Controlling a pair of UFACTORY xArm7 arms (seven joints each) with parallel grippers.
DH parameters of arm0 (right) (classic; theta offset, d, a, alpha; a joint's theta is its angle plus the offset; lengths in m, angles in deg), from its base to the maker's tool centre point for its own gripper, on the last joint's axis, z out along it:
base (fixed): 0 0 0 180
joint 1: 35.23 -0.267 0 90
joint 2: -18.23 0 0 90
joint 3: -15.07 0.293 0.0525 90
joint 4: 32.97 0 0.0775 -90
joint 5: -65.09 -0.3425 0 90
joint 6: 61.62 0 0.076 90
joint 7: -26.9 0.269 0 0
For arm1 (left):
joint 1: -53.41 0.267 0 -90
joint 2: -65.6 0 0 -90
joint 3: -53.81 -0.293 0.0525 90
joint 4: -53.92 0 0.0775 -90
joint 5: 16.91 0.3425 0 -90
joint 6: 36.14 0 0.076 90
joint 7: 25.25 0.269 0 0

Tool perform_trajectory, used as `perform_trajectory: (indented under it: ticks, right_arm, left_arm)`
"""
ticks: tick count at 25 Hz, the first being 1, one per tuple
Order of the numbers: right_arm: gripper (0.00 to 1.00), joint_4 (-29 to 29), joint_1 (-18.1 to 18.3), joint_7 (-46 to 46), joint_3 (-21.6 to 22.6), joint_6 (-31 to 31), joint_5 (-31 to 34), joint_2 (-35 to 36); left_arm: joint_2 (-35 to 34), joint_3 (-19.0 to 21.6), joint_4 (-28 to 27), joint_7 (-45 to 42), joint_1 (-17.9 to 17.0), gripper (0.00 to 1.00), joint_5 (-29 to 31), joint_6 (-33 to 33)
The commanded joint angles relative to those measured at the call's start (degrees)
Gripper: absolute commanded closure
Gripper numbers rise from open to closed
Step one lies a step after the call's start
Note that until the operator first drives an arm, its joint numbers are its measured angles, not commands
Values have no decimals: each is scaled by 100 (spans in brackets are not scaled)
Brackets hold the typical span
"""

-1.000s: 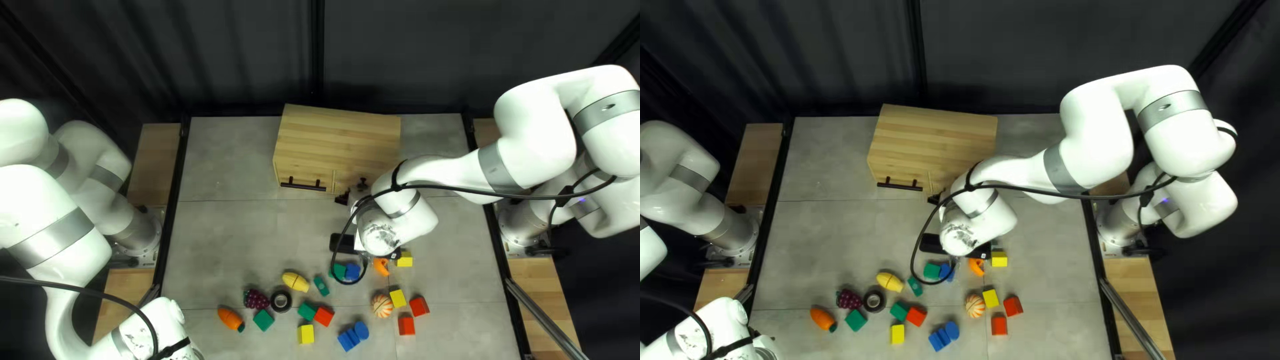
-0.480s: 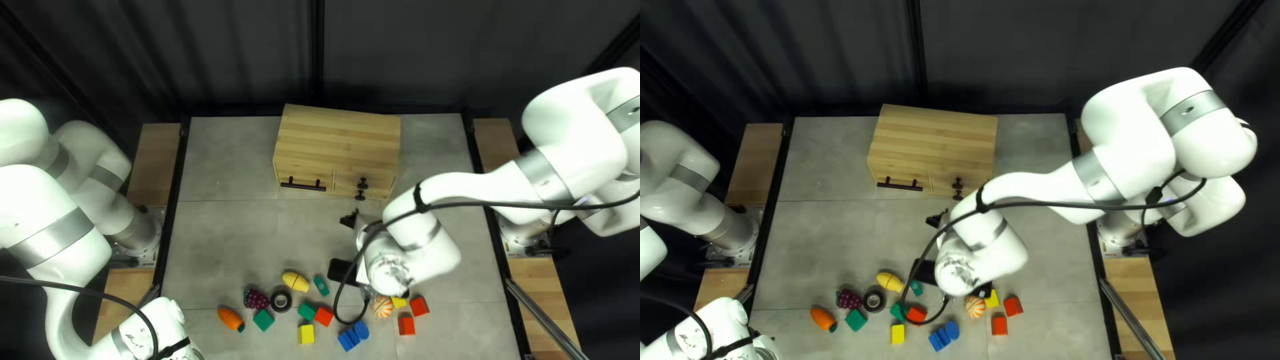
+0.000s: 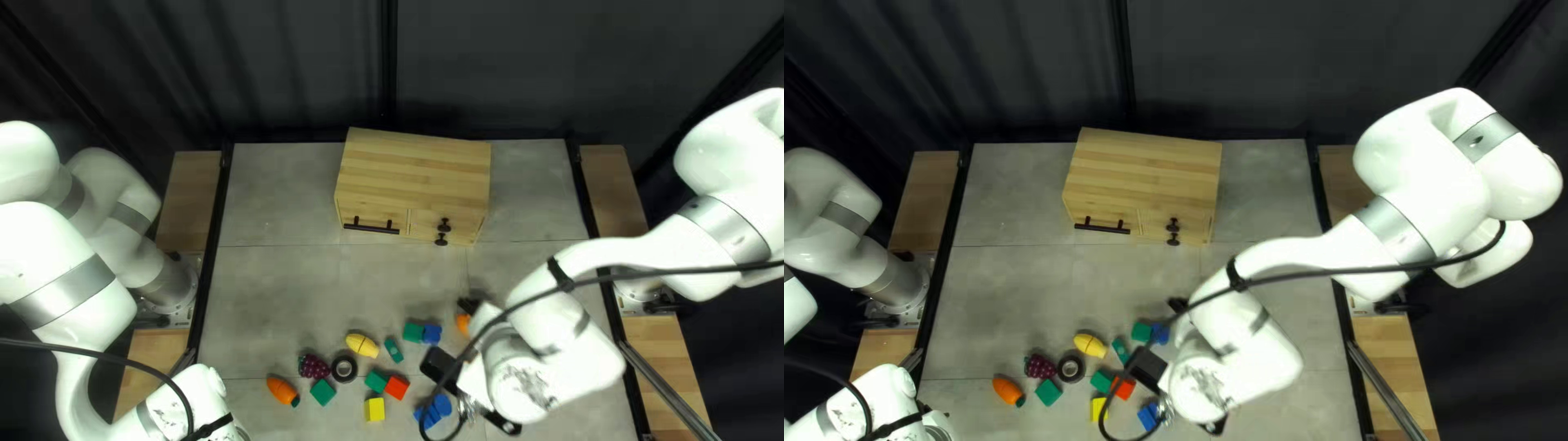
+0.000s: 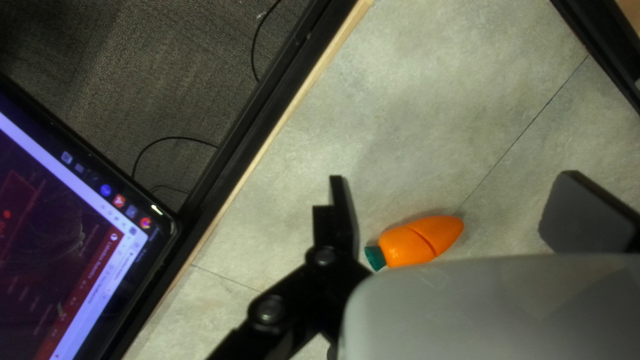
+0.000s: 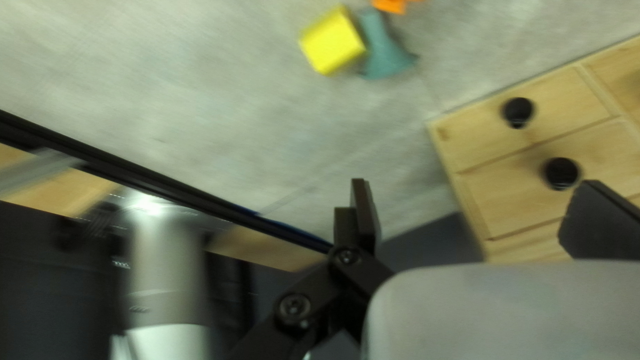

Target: Open drawers and place objects into drawer and close

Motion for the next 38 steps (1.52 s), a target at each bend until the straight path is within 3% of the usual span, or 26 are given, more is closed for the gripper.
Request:
perform_trajectory:
  ticks: [1, 8, 13, 17, 24, 32, 38]
  right_arm:
    - [0, 282, -277, 869, 185, -56, -430, 238]
    - [0, 128, -697, 2123, 437, 120, -765, 103]
    - [0, 224, -873, 2200, 595, 61, -833, 199]
    - [0, -471, -977, 2437, 679, 434, -926, -199]
    - [0, -2197, -1064, 2866, 734, 1260, -811, -1403]
    - [0, -2326, -1115, 3007, 801, 1159, -733, -1616]
    - [0, -1915, -1055, 2927, 743, 1016, -626, -1279]
  left_arm:
    - [0, 0, 0, 0, 0, 0, 0, 0]
    - [0, 0, 0, 0, 0, 0, 0, 0]
    - [0, 0, 0, 0, 0, 0, 0, 0]
    - [0, 0, 0, 0, 0, 0, 0, 0]
    - [0, 0, 0, 0, 0, 0, 0, 0]
    - [0, 0, 0, 0, 0, 0, 0, 0]
    - [0, 0, 0, 0, 0, 0, 0, 0]
